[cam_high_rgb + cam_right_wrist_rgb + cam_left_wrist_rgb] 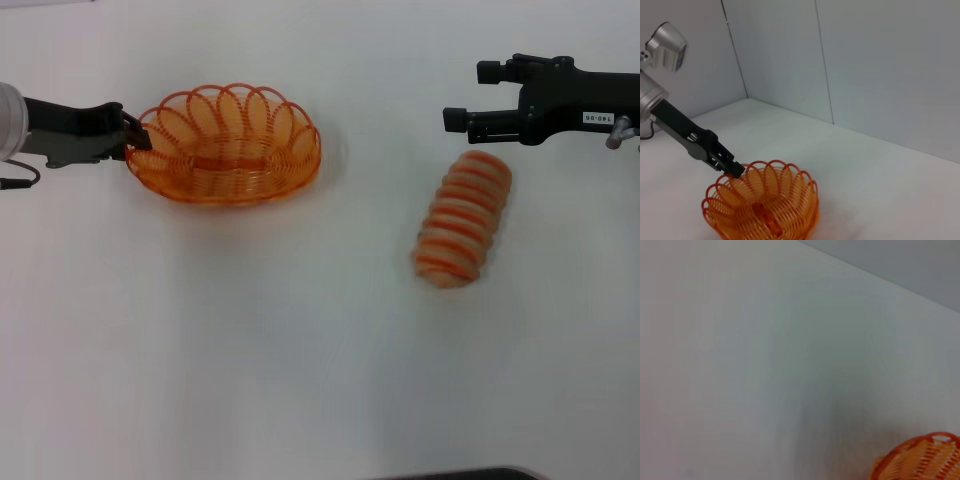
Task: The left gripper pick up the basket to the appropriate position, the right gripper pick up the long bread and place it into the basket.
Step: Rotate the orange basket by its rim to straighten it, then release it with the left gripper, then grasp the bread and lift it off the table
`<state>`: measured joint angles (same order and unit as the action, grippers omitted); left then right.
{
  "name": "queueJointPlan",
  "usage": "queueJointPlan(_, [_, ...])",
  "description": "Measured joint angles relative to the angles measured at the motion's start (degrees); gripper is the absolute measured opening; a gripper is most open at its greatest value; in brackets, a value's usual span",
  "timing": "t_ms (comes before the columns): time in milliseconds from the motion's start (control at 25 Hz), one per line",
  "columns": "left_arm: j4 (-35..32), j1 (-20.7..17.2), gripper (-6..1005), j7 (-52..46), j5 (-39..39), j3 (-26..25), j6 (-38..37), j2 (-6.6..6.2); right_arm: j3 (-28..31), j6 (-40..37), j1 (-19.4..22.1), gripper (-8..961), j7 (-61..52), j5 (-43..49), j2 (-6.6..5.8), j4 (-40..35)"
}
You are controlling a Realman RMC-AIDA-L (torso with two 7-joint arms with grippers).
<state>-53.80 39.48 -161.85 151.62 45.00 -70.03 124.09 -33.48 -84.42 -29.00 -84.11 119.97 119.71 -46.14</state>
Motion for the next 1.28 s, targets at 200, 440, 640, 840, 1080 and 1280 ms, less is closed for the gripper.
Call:
queueJointPlan(200, [-1.52,0.11,260,1.07,-0.02,0.09,-2.16,-0.28,-0.01,0.19,-0.04,942,0.00,0.00,0.00,0.00])
queueJointPlan(440, [-6.76,-1.02,521,5.40,-0.24,0.10,-4.23,-0.38,0.25,0.44,-0.10,942,0.01,-0.01,0.00,0.00])
queueJointPlan(640, [-8.11,-1.37,763,17.85,-5.20,-0.58,-6.87,-1.27,0.76,-0.01,0.06,942,-0.46,-1.97,-0.30,-0.24])
queueJointPlan(840, [-9.95,-2.29,868,35.11,-11.98,-1.02,-13.70,-1.83,0.92,-2.67,0.55,941,-0.49,-3.79,-0.85,-0.94])
queueJointPlan(1080, [-10.53,-6.40,893,56.99,-22.57,-1.91,-28.81,-2.67,1.40,-9.85,1.55,941,4.76,-3.80,-1.74,-1.92])
queueJointPlan(1280, [-9.38,-11.75,891,64.06,-24.96,-3.33,-30.35,-1.70,1.31,-10.55,2.95,941,4.89,-3.68,-1.82,-3.02])
